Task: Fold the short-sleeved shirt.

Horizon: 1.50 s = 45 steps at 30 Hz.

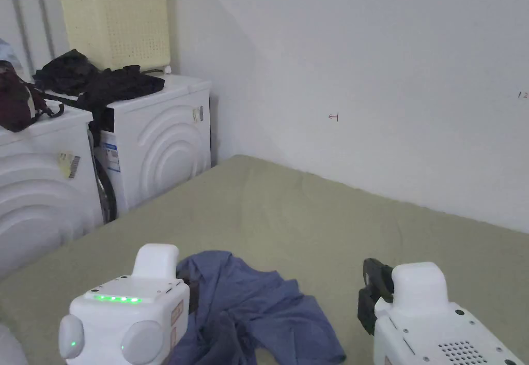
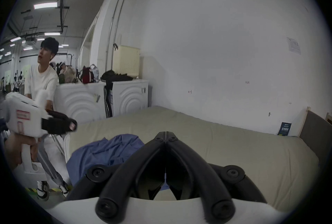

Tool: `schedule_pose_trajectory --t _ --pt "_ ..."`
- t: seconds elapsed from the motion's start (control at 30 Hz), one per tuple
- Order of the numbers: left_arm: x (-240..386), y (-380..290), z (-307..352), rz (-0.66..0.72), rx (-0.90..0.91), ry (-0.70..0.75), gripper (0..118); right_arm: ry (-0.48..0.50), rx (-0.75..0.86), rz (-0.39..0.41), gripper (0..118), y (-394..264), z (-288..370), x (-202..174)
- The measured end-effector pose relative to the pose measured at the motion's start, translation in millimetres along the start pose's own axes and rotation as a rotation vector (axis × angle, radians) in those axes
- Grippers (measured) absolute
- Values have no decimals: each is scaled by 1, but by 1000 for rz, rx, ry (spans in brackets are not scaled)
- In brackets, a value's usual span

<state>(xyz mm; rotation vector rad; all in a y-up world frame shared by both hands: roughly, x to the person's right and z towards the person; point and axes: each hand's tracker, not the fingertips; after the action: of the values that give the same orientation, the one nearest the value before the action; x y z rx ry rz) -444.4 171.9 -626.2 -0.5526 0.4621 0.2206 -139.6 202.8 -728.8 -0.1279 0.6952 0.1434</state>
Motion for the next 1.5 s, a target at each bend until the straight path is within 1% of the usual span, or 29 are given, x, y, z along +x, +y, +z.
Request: schedule_pose_trajectory --t 0.07,0.13,0.17,0.23,0.27,0.3,0.33,0.37,0.4,0.43,0.53,0.6,0.63,0.67,0.7,0.73,0.77,0.8,0.83,0.87,0.9,0.93,0.97,1.0,1.07,1.17,1.3,1.37,1.5 --pt "-3 -7 -49 36 -194 -48 9 1 -31 4 0 -11 -17 2" --pt "-2 -18 -95 19 -300 -58 9 -2 -62 7 0 -24 -34 6" --pt "-2 -24 -115 14 -325 -44 9 -2 -80 4 0 -30 -41 9" --pt "-6 -32 -150 53 -393 -79 9 0 -111 -4 0 -41 -57 14" --pt "-7 -38 -166 73 -429 -77 21 -3 -126 -4 0 -46 -64 16" --pt "-8 -38 -178 84 -464 -57 55 -4 -141 -5 0 -51 -70 19" --pt "-8 -39 -189 76 -474 -45 111 -4 -152 -7 0 -55 -76 22" --pt "-8 -40 -196 65 -469 -44 118 -7 -160 -9 0 -59 -80 24" --pt "-7 -37 -197 44 -355 -71 116 -7 -170 -14 0 -63 -85 26" --pt "-7 -36 -204 51 -423 -33 117 -5 -178 -18 0 -67 -88 28" --pt "-3 -33 -229 23 -417 -27 118 -6 -203 -23 0 -77 -96 30" --pt "-3 -34 -252 22 -458 0 118 -9 -216 -29 0 -82 -98 31" --pt "-4 -36 -262 25 -483 11 116 -8 -222 -31 0 -84 -98 32" --pt "0 -42 -271 23 -510 20 112 -12 -227 -33 0 -85 -99 33" --pt "-2 -46 -278 14 -521 17 100 -16 -232 -36 0 -87 -99 34" --pt "-4 -50 -283 -5 -534 30 90 -17 -237 -42 0 -87 -97 36" --pt "-7 -53 -283 -32 -538 65 85 -19 -240 -46 0 -88 -97 38" --pt "-5 -55 -276 -10 -488 29 66 -21 -242 -48 0 -88 -95 39" --pt "-7 -53 -268 20 -457 34 15 -23 -242 -49 0 -89 -94 41" --pt "-9 -52 -262 23 -430 20 5 -25 -240 -50 0 -90 -92 43" --pt "-9 -53 -255 16 -413 38 5 -28 -239 -54 0 -91 -91 44" --pt "-13 -55 -252 72 -392 7 5 -29 -240 -60 0 -91 -89 46" --pt "-18 -57 -252 144 -437 -20 5 -31 -243 -66 0 -92 -87 47" --pt "-22 -57 -251 176 -437 -31 5 -34 -246 -72 0 -92 -84 48" --pt "-16 -57 -245 175 -396 -83 5 -39 -244 -81 0 -92 -76 52" --pt "14 -53 -234 179 -342 -203 5 -55 -237 -93 0 -92 -62 63" --pt "96 -46 -230 111 -317 -344 5 -114 -228 -111 0 -89 -39 89" --pt "142 -46 -231 105 -315 -434 5 -158 -221 -111 0 -88 -22 105" --pt "250 -49 -224 60 -316 -599 5 -273 -216 -106 0 -90 18 146"
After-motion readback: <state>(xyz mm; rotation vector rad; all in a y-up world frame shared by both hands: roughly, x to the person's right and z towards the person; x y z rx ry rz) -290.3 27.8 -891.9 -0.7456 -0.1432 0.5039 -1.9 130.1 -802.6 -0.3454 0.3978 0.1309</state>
